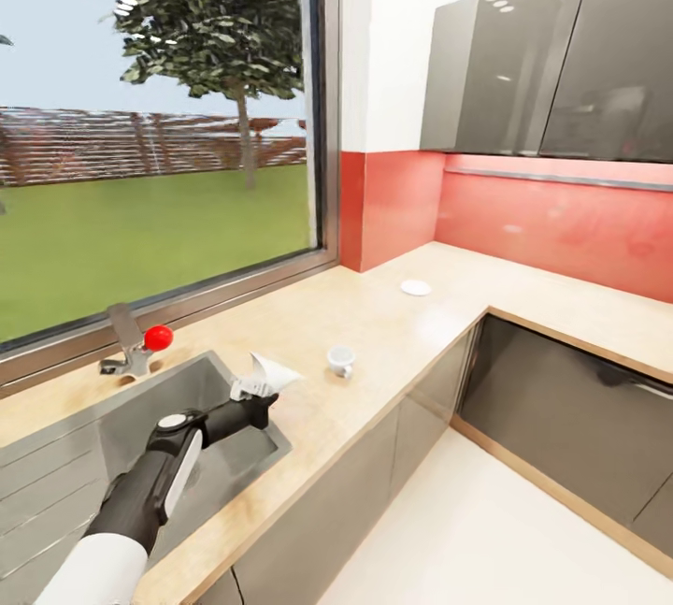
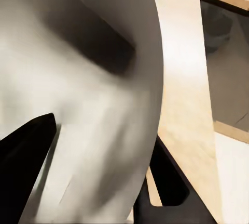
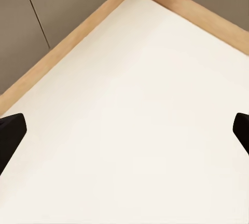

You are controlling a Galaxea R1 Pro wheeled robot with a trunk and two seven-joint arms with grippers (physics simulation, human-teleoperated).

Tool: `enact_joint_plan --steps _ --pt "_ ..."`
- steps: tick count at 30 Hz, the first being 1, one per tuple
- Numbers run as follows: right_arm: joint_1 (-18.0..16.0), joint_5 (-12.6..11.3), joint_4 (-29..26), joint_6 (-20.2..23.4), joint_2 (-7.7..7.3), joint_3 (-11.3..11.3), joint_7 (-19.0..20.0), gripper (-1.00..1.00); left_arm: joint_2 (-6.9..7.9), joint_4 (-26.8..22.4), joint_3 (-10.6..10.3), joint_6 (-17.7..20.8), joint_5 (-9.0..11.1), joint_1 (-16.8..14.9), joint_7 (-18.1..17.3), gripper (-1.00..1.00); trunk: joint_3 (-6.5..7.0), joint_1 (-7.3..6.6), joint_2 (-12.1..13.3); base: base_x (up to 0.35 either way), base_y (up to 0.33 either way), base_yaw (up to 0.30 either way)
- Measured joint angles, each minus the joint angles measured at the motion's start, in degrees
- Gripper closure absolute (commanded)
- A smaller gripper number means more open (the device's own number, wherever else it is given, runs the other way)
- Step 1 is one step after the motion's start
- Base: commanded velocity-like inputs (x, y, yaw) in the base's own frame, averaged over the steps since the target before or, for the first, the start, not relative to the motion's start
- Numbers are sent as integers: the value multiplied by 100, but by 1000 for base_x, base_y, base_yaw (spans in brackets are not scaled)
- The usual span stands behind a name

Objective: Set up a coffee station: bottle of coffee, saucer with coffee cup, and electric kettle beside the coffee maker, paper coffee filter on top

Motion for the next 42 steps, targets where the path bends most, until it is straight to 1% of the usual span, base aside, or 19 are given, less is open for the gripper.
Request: enact_joint_plan --steps 1,3,8,10,11,13,15,17,20,26,29,30,32,33,37,42 --pt "1 0 2 0 0 1 0 -100 0 -39 1 81 -1 -6 2 100 7 0 0 0 1 155" --pt "1 0 5 0 2 2 0 -100 4 -145 2 377 -2 -29 9 100 22 0 0 0 0 155" --pt "0 0 17 0 7 7 0 -100 10 -326 6 795 -2 -64 60 100 58 0 0 0 0 155" --pt "3 4 25 0 8 10 0 -100 9 -483 6 1147 -1 -100 182 100 73 0 0 0 0 155" --pt "4 5 27 0 8 11 0 -100 9 -529 6 1255 -1 -114 220 100 81 0 0 0 0 156" --pt "4 7 31 0 9 12 0 -100 9 -710 -1 1683 2 -176 362 100 95 0 0 0 0 150" --pt "5 7 32 0 9 12 3 -100 7 -837 -11 1927 4 -201 429 100 107 0 0 0 0 76" --pt "4 10 34 0 9 12 7 -100 -2 -1084 -46 2141 8 -170 481 100 111 0 0 0 0 22" --pt "5 14 47 5 9 19 13 -100 -3 -1215 -65 2194 7 -151 495 100 112 0 0 0 0 8" --pt "4 16 66 9 9 21 23 -100 -1 -1259 -77 2211 2 -145 508 100 113 2 0 -60 -12 1" --pt "3 13 67 9 28 22 18 -100 -7 -1262 -81 2212 -108 -138 517 100 113 3 2 -261 -76 0" --pt "1 10 67 9 37 22 12 -100 -21 -1262 -82 2220 -256 -136 526 100 113 3 2 -292 -94 0" --pt "2 7 67 9 47 21 10 -100 -35 -1265 -83 2226 -389 -136 532 100 113 3 2 -298 -98 0" --pt "2 5 67 9 49 20 9 -100 -42 -1266 -83 2228 -425 -135 534 100 113 3 2 -300 -100 0" --pt "3 0 76 9 56 12 3 -100 -53 -1271 -60 2201 -495 -135 537 100 115 3 2 -305 -99 103" --pt "3 3 77 9 62 12 4 -100 -45 -1271 -56 2196 -496 -135 537 100 130 3 2 -317 -61 257"
